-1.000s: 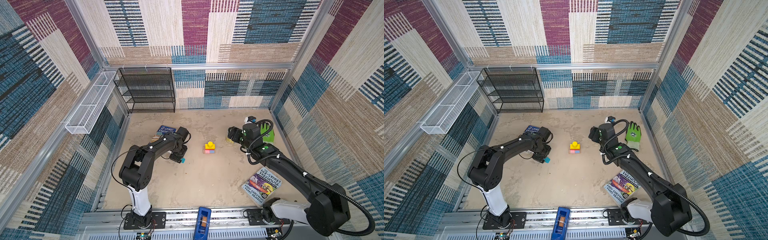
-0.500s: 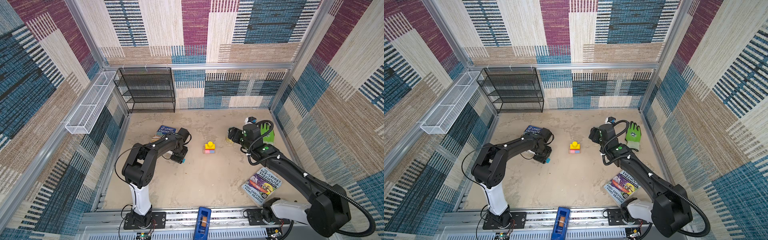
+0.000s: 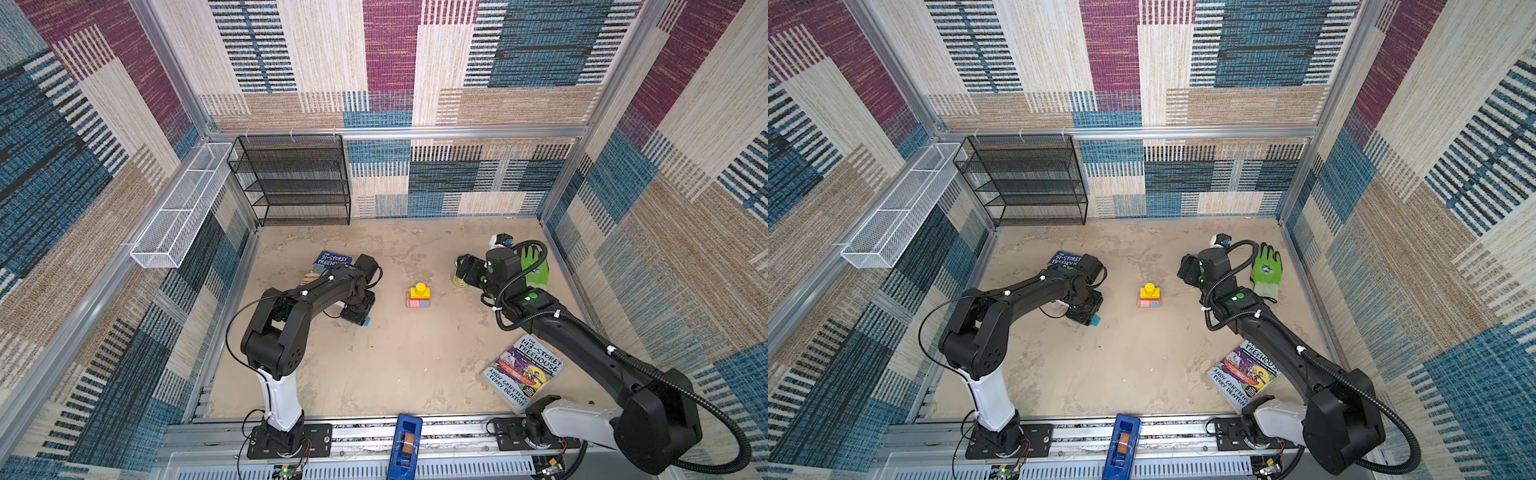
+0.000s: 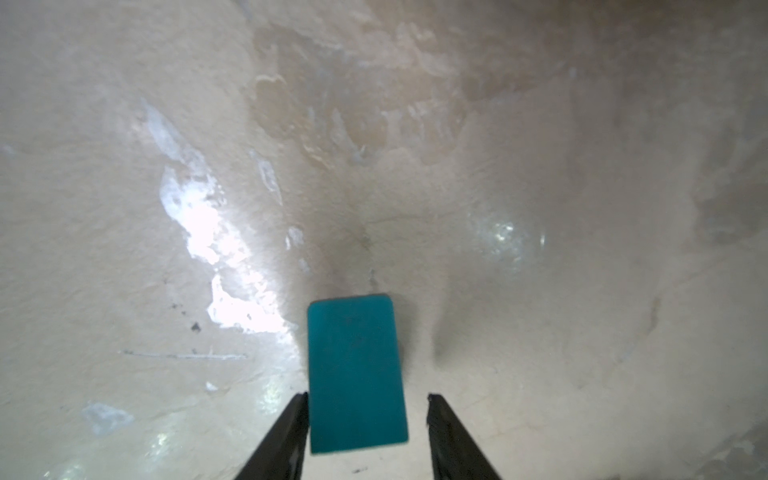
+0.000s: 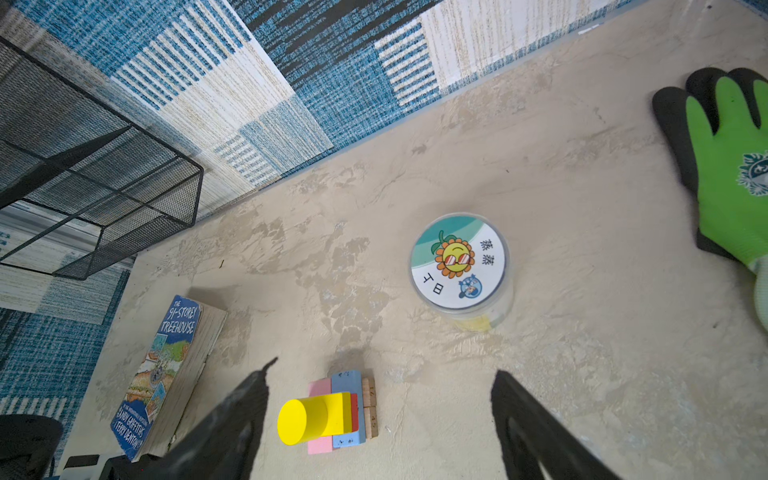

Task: Build the wood block tower
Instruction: 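Close the left gripper on the teal block and lift it, then carry the teal block with the left gripper over the block stack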

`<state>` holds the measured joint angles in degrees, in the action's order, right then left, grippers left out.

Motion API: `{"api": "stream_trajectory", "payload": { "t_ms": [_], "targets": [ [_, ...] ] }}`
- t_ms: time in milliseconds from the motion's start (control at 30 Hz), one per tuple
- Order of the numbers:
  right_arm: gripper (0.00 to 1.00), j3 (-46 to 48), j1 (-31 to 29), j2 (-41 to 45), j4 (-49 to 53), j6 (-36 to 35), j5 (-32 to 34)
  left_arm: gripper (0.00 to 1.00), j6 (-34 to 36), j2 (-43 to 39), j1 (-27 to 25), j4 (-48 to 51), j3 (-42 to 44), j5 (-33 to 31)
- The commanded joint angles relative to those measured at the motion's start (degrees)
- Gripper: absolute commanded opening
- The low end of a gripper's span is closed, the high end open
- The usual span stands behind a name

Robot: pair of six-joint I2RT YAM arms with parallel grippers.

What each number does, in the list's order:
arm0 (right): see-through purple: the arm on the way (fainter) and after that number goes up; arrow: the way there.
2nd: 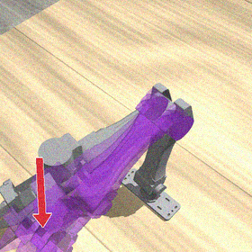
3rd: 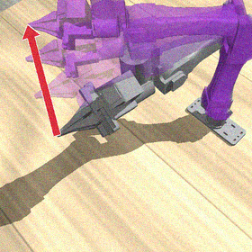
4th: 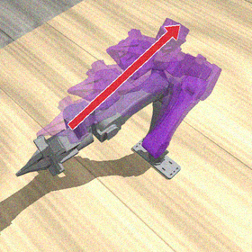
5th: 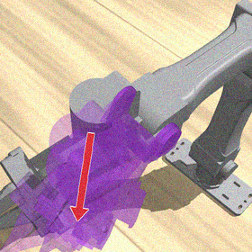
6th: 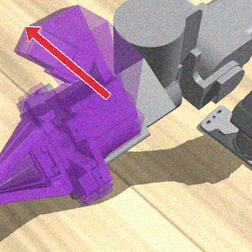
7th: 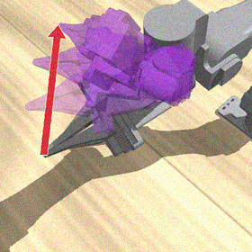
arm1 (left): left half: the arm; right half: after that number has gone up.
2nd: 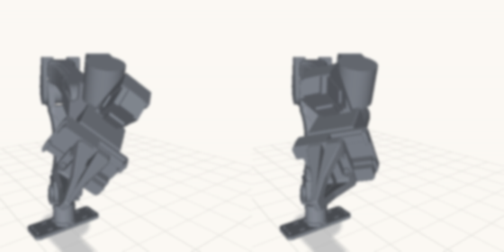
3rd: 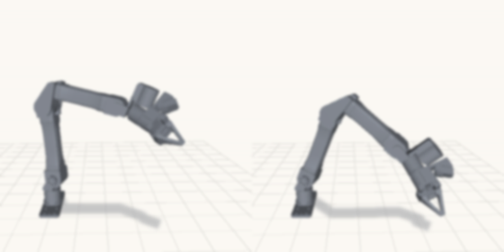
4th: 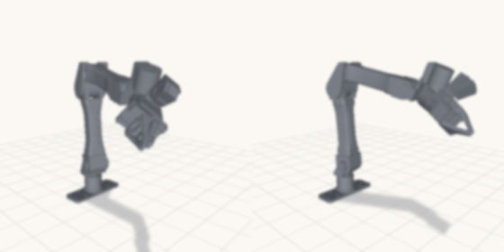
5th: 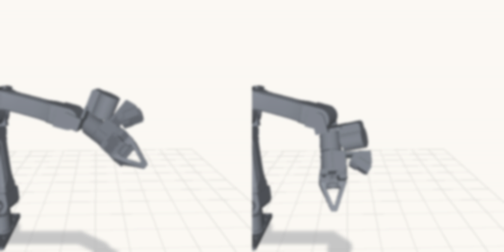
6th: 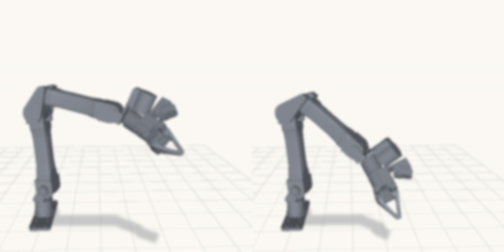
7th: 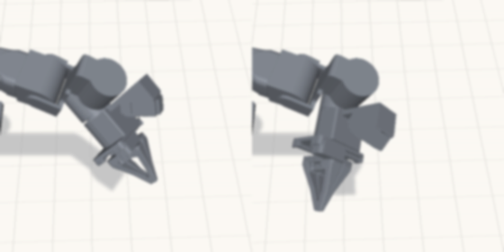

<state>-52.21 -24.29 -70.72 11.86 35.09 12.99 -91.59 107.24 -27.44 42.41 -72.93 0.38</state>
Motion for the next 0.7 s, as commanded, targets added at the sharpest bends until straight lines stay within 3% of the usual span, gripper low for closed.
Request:
{"api": "stream_trajectory", "payload": {
  "t_ms": [0,467,567,667],
  "targets": [
    [0.85,0.0,0.0,0.0,-1.1,0.3,0.1,0.50,0.2,0.3,0.0,0.5,-0.2,0.2],
    [0.85,0.1,0.0,0.0,-1.1,0.2,0.1,0.36,0.3,0.7,0.1,0.6,-0.1,0.8],
    [0.85,0.1,0.0,0.0,-1.0,0.2,0.1,0.27,0.5,0.6,0.0,0.6,0.0,0.8],
    [0.85,0.2,0.0,0.1,-1.1,0.3,0.0,0.11,1.4,0.0,0.0,0.6,0.1,1.1]
  ]
}}
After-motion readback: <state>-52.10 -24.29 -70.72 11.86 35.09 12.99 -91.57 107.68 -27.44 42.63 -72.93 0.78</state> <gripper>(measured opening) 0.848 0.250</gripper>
